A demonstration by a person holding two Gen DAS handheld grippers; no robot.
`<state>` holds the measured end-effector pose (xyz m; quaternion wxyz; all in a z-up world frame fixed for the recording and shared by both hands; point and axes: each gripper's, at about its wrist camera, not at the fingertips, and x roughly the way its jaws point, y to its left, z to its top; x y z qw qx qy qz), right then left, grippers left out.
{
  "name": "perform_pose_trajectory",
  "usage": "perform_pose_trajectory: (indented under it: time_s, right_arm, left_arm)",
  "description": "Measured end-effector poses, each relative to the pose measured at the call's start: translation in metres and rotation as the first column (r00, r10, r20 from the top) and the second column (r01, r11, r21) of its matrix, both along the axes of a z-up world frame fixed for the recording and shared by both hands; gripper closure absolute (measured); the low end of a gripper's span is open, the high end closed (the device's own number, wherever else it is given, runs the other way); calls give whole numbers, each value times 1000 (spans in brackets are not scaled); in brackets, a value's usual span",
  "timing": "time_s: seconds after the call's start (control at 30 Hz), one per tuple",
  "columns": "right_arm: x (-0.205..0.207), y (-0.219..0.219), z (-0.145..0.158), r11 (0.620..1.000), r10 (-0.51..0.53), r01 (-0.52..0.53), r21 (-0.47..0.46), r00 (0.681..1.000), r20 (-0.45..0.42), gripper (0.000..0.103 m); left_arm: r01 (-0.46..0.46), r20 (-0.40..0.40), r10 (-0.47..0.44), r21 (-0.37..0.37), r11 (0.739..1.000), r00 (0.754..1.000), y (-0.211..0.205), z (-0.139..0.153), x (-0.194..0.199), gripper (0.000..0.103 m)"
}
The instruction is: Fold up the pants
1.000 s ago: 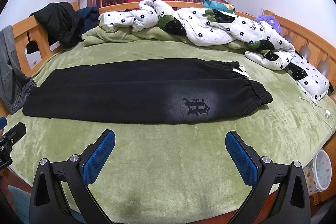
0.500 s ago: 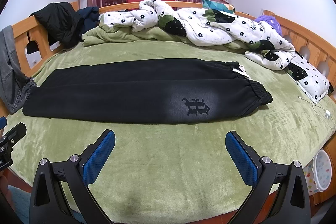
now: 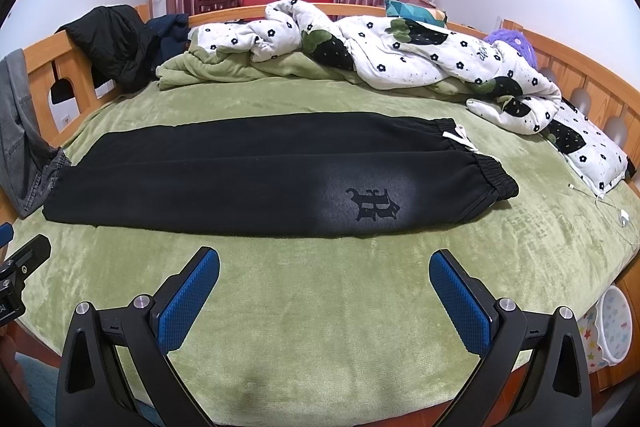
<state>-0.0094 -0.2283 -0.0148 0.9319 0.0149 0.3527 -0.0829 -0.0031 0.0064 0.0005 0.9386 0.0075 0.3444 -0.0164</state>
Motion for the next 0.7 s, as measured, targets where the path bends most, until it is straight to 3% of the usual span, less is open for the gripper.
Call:
perform_pose_trajectory:
  time_s: [0.7]
  right_arm:
    - [0,2,2,1000,8,-8,-15,1000,5,0]
  left_arm:
    - [-1,0,1,2,1000,1000,-1,0,-1,0]
